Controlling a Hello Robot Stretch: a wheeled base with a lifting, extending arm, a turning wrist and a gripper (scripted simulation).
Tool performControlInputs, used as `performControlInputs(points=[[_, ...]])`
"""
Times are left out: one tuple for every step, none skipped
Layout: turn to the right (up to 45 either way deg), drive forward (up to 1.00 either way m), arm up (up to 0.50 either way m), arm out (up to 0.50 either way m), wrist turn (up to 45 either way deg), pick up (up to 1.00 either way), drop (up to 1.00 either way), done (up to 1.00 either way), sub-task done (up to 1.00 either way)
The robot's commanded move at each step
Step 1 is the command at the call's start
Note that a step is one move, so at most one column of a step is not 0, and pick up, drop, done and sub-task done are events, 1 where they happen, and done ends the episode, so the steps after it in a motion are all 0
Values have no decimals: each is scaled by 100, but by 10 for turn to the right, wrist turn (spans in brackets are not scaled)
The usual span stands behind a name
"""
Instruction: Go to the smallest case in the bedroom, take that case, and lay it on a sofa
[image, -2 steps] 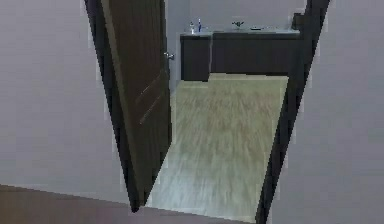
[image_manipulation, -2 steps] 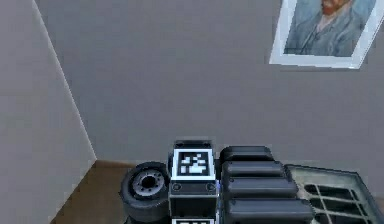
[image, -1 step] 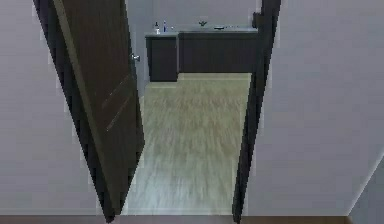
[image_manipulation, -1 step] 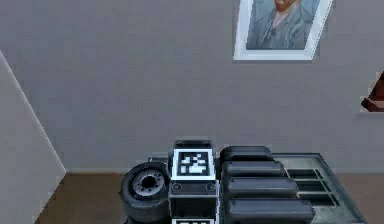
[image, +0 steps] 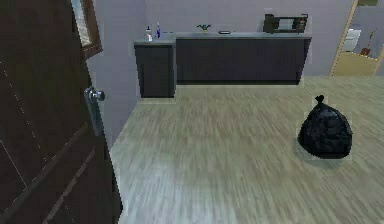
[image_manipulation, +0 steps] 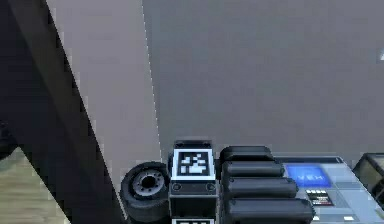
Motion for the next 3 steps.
performControlInputs(points=[[0, 40, 0, 0, 0, 0, 0, 0, 0], [180, 0, 0, 0, 0, 0, 0, 0, 0], [0, 100, 0, 0, 0, 0, 0, 0, 0]])
